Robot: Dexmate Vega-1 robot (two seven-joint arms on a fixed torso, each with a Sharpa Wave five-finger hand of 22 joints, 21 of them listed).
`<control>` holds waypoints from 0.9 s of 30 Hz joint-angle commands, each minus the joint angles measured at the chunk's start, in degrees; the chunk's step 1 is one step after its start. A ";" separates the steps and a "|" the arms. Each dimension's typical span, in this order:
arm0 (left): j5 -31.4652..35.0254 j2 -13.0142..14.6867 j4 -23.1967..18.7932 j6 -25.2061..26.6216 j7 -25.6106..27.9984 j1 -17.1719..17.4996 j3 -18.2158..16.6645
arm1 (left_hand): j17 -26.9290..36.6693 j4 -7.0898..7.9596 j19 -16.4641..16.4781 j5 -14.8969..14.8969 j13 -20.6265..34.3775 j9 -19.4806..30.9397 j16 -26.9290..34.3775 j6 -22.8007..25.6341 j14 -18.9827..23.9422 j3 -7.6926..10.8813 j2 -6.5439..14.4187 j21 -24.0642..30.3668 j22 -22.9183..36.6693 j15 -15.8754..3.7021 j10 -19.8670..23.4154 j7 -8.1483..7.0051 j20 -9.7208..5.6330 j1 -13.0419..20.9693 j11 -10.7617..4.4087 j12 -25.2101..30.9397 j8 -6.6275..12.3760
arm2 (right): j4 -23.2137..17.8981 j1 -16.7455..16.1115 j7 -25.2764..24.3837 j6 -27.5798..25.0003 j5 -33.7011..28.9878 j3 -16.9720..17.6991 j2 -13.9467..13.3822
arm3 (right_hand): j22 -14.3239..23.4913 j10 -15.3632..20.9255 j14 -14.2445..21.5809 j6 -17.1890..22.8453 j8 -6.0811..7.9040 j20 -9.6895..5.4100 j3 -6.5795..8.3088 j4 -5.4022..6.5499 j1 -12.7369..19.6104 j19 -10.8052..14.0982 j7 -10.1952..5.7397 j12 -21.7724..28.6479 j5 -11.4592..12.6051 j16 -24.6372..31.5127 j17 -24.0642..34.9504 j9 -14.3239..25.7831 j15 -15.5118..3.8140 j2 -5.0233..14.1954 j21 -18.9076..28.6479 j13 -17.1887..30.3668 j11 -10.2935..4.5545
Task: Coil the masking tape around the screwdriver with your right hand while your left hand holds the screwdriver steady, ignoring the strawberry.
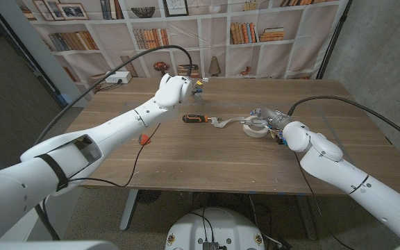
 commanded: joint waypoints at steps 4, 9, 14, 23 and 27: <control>-20.94 6.04 -10.52 -16.59 39.59 25.23 -26.88 | -2.70 0.11 3.44 -2.12 -2.57 -2.72 0.26 4.31 4.07 -1.04 -0.55 -1.17 -0.12 -2.56 3.33 -2.75 -1.55 -1.67 -1.73 -0.18 0.86 | 9.41 -3.37 -19.21 38.68 40.05 7.83 5.16 | 0.07 -0.40 -0.98 1.61 0.25 -0.25 0.38 -0.52 0.90 -0.46 1.39 -0.59 0.65 -0.03 -0.69 0.24 0.26 1.67 -0.57 -0.30 0.39; -25.51 6.17 -9.20 -21.09 45.94 27.58 -28.78 | -3.35 0.51 3.84 -2.69 -3.39 -3.53 -0.01 3.84 4.16 -1.20 0.00 -1.76 -0.12 -1.70 3.28 -2.49 -1.32 -2.59 -0.84 -0.61 0.35 | 11.59 -1.82 -20.30 43.30 42.42 6.72 6.09 | 0.06 -0.46 -1.49 0.77 -0.26 -0.19 0.31 -0.53 0.88 -0.66 1.11 -0.85 0.69 -0.09 -1.13 0.25 0.85 1.86 -0.83 -0.49 0.51; -33.77 5.64 -5.43 -30.23 50.53 29.77 -31.46 | -3.98 1.10 5.20 -3.29 -4.23 -4.31 -0.12 2.63 4.62 -1.81 -0.01 -2.06 -0.14 -1.43 3.11 -3.41 -1.43 -4.12 -0.31 -1.07 -0.26 | 15.21 0.01 -19.47 49.08 47.43 6.15 8.08 | 0.06 -0.96 -1.78 -0.05 -0.77 0.01 0.00 -0.14 0.09 -0.70 0.75 -1.31 0.63 0.01 -1.49 0.26 1.16 2.08 -1.04 -0.71 0.85; -45.39 5.95 0.43 -43.05 50.73 32.45 -35.44 | -4.87 1.90 4.14 -3.89 -5.53 -5.39 -0.95 2.05 3.47 -2.39 0.47 -3.62 -0.15 -0.69 2.22 -4.00 -1.35 -6.11 -0.28 -1.92 -0.46 | 18.30 1.50 -23.03 54.46 50.62 5.33 11.19 | -0.03 -1.94 -2.02 -1.37 -1.80 5.98 -0.64 0.04 -0.86 -0.14 -0.82 -2.62 0.41 0.35 -3.30 0.20 1.63 2.48 -1.74 -1.65 0.14; -50.07 6.22 1.89 -46.76 48.76 33.74 -37.10 | -5.31 2.04 3.35 -4.09 -6.14 -5.86 -1.44 1.57 2.59 -2.70 0.37 -4.47 -0.14 -0.17 1.64 -4.17 -1.09 -6.80 -0.18 -2.30 -0.59 | 20.68 1.21 -23.83 58.64 54.40 6.28 13.22 | -0.11 -2.70 -1.91 -3.03 -2.50 6.76 -0.90 -0.05 -1.00 -0.48 -2.96 -3.29 0.30 0.47 -4.19 0.15 1.81 2.54 -2.41 -2.15 -0.22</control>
